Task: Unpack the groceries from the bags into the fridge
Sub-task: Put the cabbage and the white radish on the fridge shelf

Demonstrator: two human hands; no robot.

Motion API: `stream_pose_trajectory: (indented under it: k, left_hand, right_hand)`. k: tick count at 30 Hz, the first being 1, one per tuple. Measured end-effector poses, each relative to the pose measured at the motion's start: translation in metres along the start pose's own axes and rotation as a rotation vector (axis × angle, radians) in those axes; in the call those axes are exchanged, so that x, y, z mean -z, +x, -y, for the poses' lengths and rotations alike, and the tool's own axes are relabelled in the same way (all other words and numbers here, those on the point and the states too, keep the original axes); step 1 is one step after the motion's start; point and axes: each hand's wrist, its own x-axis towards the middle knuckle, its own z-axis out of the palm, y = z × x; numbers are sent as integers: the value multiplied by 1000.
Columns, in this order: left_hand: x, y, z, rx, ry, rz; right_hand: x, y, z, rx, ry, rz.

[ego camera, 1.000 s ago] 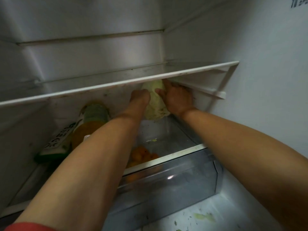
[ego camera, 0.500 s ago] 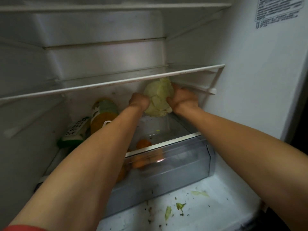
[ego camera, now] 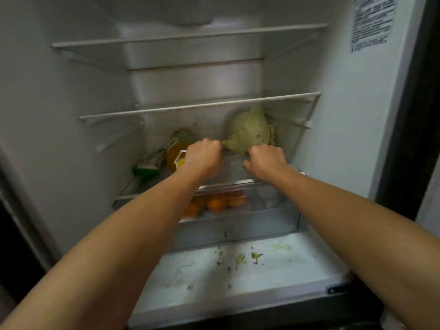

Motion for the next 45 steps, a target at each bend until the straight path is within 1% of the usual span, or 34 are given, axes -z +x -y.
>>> stream_pose_trajectory:
  k: [3,5,8,12,15,19,23,25,29,32,34,36,38,41,45]
  left_hand:
    - [15,-48,-4,-34,118,-40]
    - [27,-85,-11,15,146,-53]
    - [46,-139,-21,111,152,1]
    - [68,-218,-23,196,174,101]
    - [84,-286,-16,284,189,156]
    - [107,-388,-9,386,247,250]
    - [132,-510,-6,491,220,331]
    - [151,-578,-5,570,238,385]
    - [212,-715,-15,758,328,518]
    - [272,-819,-29,866,383,580]
    - [316,-890,-38,946,448,632]
    - [339,-932,-41,994,487,647]
    - [375,-985,-48,1079,514,683]
    - [423,-1056,-52,1192,563,679]
    - [467,-1141,-46,1333,622,711]
  right_hand:
    - [2,-30,11,100,29,-21]
    - [4,-55,17,185,49,-55]
    - [10,-92,29,268,79,-71]
    - [24,-139,56,395,110,-23]
    - [37,-180,89,514,164,-17]
    - [41,-251,148,723,228,-24]
    - [45,-336,207,930,302,4]
    - [51,-383,237,1018,313,18]
    - [78,-489,307,1152,375,60]
    - [117,-586,359,1249,446,91]
    - [147,-658,395,1351,509,82]
    - [166,-698,415,1402,546,81]
    - [193,-751,446,1483,585,58]
    - [235,-817,492,1593,648,20]
    - [278,-891,554,1727,718,-2]
